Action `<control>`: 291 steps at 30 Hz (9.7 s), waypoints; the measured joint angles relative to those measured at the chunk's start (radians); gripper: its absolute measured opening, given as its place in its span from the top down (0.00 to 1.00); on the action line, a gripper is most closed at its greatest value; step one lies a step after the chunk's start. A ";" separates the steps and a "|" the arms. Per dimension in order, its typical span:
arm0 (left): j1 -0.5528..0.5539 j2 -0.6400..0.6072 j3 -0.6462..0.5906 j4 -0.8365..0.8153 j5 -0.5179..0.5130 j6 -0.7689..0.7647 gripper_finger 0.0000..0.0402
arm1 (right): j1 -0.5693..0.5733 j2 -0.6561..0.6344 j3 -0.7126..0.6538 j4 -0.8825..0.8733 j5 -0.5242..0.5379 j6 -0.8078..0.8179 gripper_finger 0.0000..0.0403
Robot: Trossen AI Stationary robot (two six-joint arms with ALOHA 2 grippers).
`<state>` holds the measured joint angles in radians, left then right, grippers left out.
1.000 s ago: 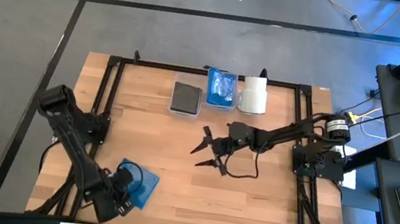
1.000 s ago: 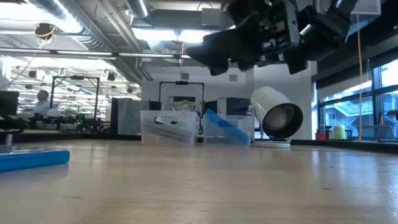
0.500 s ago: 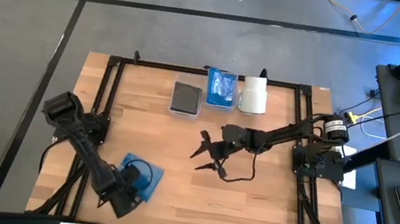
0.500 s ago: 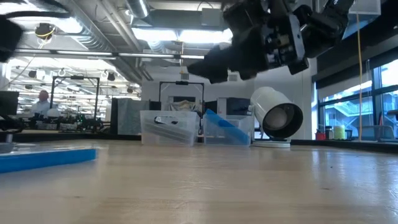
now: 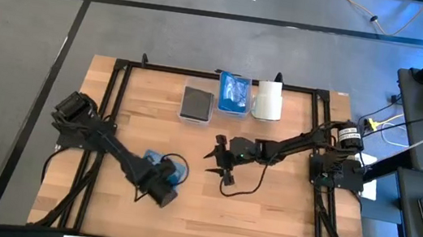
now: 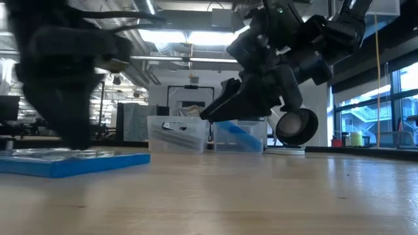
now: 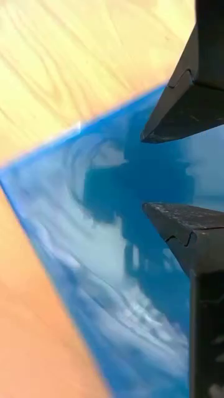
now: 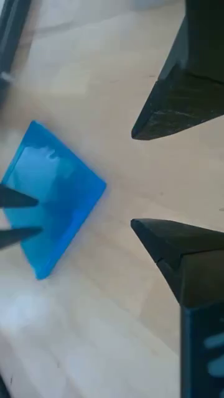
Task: Pick & place jewel cases by type
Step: Put the blue CD Case into the right transparent bin
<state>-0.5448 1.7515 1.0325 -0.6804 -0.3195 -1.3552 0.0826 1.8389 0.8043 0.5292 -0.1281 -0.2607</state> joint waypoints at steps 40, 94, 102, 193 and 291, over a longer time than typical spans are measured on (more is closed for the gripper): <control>-0.288 -0.041 0.001 -0.200 -0.125 0.344 0.59 | -0.019 0.301 0.510 -0.200 -0.137 0.504 0.45; -0.258 0.102 0.005 -0.210 -0.156 0.799 0.60 | -0.063 0.392 0.583 -0.433 -0.210 0.641 0.45; -0.263 0.170 0.007 -0.220 -0.291 0.771 0.60 | -0.052 0.394 0.583 -0.442 -0.244 0.589 0.45; -0.181 0.176 0.134 0.374 -1.253 2.416 0.95 | 0.002 -0.381 0.337 -0.924 -0.093 0.625 0.45; 0.041 0.174 0.134 0.745 -1.249 2.497 0.95 | -0.146 -0.420 -0.290 0.164 -0.262 1.146 0.73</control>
<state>-0.5038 1.9255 1.1660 0.0646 -1.5682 1.1415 -0.0634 1.4193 0.5148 0.6933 -0.3901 0.8857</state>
